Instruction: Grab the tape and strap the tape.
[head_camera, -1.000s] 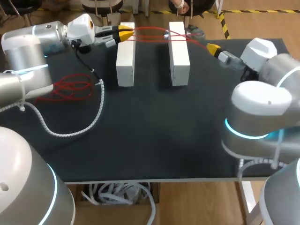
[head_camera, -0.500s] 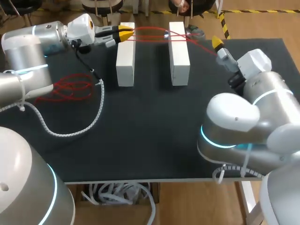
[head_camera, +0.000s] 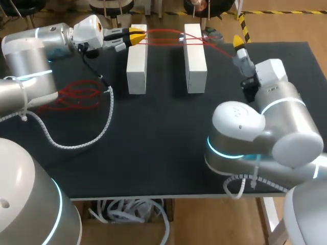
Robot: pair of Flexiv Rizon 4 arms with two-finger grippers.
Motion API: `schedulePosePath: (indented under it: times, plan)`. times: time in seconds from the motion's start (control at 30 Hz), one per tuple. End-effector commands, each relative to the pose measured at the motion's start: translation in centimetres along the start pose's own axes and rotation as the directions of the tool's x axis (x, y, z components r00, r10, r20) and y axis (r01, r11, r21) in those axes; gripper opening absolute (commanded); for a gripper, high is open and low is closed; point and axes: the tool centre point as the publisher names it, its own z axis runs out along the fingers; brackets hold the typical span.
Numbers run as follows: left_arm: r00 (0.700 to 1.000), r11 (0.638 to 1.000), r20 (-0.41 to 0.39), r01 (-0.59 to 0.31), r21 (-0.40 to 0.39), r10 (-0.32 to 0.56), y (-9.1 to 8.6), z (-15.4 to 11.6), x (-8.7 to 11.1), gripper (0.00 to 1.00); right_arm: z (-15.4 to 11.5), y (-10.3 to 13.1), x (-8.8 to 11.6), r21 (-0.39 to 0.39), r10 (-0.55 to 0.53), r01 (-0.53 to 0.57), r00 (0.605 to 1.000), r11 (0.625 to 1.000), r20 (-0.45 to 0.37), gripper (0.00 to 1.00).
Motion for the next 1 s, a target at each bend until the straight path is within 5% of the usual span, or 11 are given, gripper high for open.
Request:
schedulePosePath:
  times: [0.03, 0.07, 0.57, 0.67, 0.83, 1.0]
  plan:
    - [1.000, 1.000, 0.000, -0.001, 0.001, 0.001, 0.1, 0.0, 0.0, 0.00, 0.3, 0.9, 1.9, 0.195, 0.340, -0.373, 0.923, 0.907, 0.182, 1.00]
    - [1.000, 1.000, 0.000, -0.001, 0.001, 0.001, 0.1, 0.0, 0.0, 0.00, 0.2, 0.9, 2.0, 0.211, 0.314, -0.335, 0.941, 0.918, 0.127, 1.00]
    - [1.000, 1.000, 0.000, -0.001, 0.001, 0.001, 0.1, 0.0, 0.0, 0.00, 0.2, 0.9, 2.0, 0.211, 0.314, -0.335, 0.941, 0.918, 0.127, 1.00]
    - [1.000, 1.000, 0.000, -0.001, 0.001, 0.001, 0.1, 0.0, 0.0, 0.00, 0.9, 0.5, 1.8, 0.141, 0.432, -0.451, 0.890, 0.882, 0.144, 1.00]
    - [1.000, 1.000, 0.000, -0.001, 0.001, 0.001, 0.1, 0.0, 0.0, 0.00, 1.3, 0.4, 1.7, 0.111, 0.614, -0.616, 0.787, 0.780, 0.048, 1.00]
    - [1.000, 1.000, 0.000, -0.001, 0.001, 0.001, 0.1, 0.0, 0.0, 0.00, 1.9, 0.2, 1.6, 0.027, 0.678, -0.678, 0.733, 0.735, -0.047, 1.00]
